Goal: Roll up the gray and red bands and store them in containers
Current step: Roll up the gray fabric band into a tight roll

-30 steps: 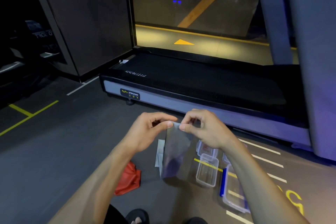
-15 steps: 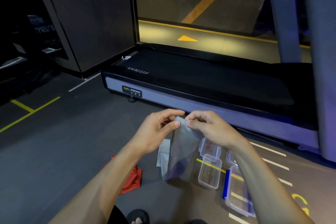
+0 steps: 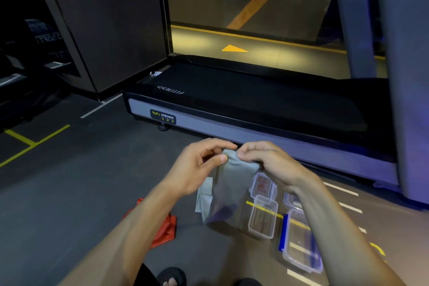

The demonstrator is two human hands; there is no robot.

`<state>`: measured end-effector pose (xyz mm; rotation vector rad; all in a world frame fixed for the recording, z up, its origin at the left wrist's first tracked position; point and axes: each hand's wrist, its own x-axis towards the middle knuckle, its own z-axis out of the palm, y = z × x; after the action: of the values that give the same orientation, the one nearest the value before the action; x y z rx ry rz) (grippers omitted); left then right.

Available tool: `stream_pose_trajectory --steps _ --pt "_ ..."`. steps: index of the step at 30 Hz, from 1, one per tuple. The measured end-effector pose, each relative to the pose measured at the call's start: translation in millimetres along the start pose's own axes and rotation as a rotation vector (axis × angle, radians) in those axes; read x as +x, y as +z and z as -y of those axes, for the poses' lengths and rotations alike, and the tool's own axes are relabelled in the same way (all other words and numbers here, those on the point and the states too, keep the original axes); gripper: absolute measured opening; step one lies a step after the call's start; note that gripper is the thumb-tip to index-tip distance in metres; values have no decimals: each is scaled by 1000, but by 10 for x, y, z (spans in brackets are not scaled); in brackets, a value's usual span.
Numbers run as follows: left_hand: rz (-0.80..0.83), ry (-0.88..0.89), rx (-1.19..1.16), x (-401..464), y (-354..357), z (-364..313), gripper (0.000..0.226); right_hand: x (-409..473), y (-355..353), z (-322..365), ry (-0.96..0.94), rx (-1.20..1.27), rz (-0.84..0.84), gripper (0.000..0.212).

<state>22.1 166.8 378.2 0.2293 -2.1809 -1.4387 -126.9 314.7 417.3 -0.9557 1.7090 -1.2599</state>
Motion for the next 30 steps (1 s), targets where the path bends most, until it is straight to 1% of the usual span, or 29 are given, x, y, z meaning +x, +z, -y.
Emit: stream_pose_trajectory --steps 4,6,10,13,18,21,23,24,27,30 --pt "-39 10 60 -1 45 -34 23 -35 -21 -28 10 130 42 12" --pt "-41 16 93 -6 61 -44 23 -46 -29 -56 22 170 60 17" --pt "-24 47 146 -23 79 -60 27 -59 -20 -95 75 221 37 28" --pt "-39 77 219 -14 84 -76 27 -51 -30 -110 93 203 17 26" --pt "-66 121 330 -6 75 -96 22 -49 -49 -125 101 201 4 31" --pt "-77 135 374 -4 66 -121 15 -33 -43 -131 76 205 -14 23" --pt "-75 130 401 -6 59 -128 13 -34 -39 -137 17 131 -63 14" --pt "-75 118 416 -7 56 -125 12 -40 -32 -134 -34 53 -85 11" --pt "-85 76 453 -4 59 -100 9 -56 4 -129 -196 -195 -100 11" --pt "-88 24 438 -4 81 -77 9 -66 20 -102 -283 -475 -189 9"
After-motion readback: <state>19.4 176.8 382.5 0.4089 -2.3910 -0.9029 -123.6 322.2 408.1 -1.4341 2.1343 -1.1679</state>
